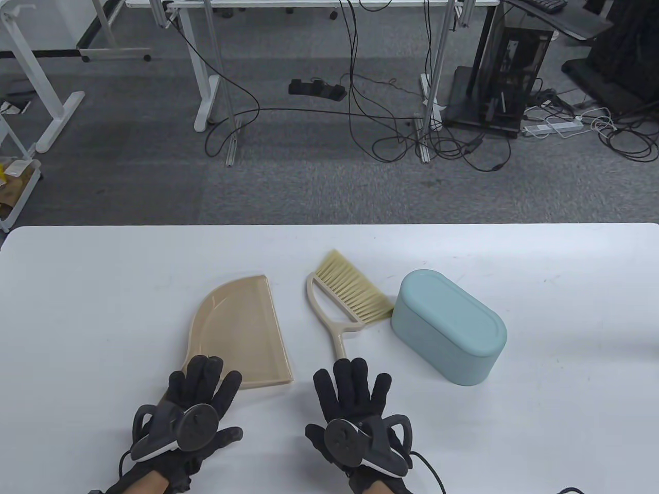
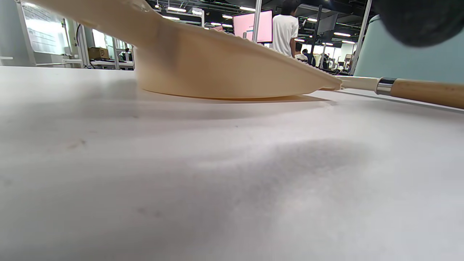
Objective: Sweep raisins on the table into the desktop trash can
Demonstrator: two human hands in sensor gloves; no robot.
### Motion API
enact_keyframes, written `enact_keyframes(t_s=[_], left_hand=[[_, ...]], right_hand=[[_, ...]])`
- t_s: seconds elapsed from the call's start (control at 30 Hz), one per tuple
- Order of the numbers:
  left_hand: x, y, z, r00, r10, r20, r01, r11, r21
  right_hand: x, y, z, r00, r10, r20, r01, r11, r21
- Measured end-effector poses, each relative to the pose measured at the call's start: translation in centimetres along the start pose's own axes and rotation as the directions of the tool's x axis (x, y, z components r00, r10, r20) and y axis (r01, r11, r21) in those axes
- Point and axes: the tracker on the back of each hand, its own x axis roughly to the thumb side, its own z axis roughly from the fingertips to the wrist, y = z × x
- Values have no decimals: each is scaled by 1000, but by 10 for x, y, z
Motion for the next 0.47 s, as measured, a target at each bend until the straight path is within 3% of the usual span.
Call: enact_keyframes(t_s=[0.47], left_hand=[[-6,0,2,999,4,-41,-4,1000,-13]], right_hand=[[-2,0,0,1000,-12,-16,13,1000,7]])
